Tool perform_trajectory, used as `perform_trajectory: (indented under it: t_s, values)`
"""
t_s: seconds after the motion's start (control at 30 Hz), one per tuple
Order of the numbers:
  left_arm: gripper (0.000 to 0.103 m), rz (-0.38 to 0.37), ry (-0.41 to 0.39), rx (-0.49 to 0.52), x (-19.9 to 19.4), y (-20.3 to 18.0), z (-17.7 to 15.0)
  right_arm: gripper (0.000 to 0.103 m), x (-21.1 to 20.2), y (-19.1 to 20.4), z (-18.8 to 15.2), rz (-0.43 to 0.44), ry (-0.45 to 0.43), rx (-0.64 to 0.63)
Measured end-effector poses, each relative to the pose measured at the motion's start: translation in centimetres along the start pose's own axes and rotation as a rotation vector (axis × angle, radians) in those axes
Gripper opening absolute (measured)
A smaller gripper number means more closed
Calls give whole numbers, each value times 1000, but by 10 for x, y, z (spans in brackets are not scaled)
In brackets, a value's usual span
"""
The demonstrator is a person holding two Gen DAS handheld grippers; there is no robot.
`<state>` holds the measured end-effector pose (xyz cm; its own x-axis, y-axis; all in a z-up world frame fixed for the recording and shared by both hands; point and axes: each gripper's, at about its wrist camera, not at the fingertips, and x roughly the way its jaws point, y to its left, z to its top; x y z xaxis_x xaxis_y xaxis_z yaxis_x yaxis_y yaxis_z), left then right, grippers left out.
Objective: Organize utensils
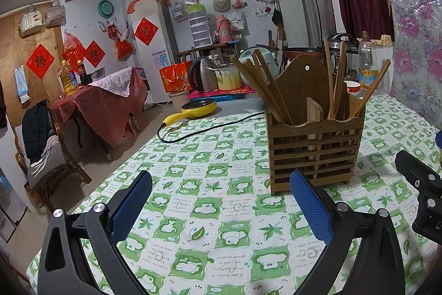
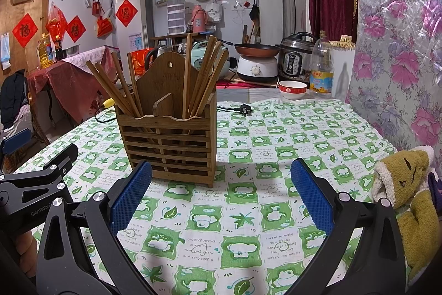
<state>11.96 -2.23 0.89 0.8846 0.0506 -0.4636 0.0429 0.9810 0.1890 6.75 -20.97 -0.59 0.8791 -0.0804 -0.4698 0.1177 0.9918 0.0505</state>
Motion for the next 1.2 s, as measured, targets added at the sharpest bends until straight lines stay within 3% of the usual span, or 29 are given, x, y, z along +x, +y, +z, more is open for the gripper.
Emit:
perform_trajectory:
  t_s: [1.2]
  values:
    - [98, -7, -12, 23, 1, 1, -2, 97, 0, -1, 1, -1, -3, 1]
